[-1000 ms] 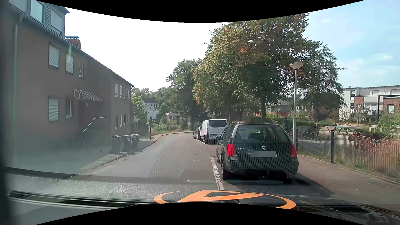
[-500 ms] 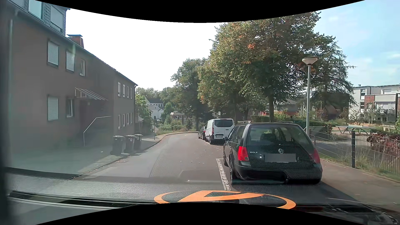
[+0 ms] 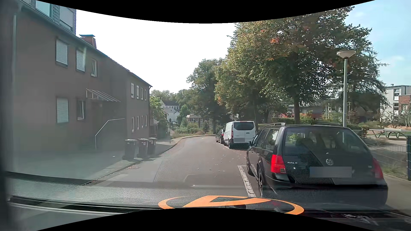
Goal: Follow the waypoints while adhering to traffic rules and regulations
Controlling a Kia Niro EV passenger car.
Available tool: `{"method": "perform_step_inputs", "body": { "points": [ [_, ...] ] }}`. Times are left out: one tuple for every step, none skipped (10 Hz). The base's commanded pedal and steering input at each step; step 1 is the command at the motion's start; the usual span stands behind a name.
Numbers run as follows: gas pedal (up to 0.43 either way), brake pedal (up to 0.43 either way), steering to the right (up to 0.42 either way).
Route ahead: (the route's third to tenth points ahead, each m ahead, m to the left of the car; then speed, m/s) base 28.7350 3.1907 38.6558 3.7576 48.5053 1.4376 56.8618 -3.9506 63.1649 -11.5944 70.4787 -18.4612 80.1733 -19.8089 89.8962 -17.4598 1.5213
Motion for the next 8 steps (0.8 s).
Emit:
{"method": "perform_step_inputs", "body": {
  "points": [
    [0.0,0.024,-0.609],
    [0.0,0.024,-0.608],
    [0.0,0.018,-0.596],
    [0.0,0.018,-0.57],
    [0.0,0.018,-0.537],
    [0.0,0.018,-0.503],
    [0.0,0.012,-0.464],
    [0.0,0.018,-0.421]
  ]
}}
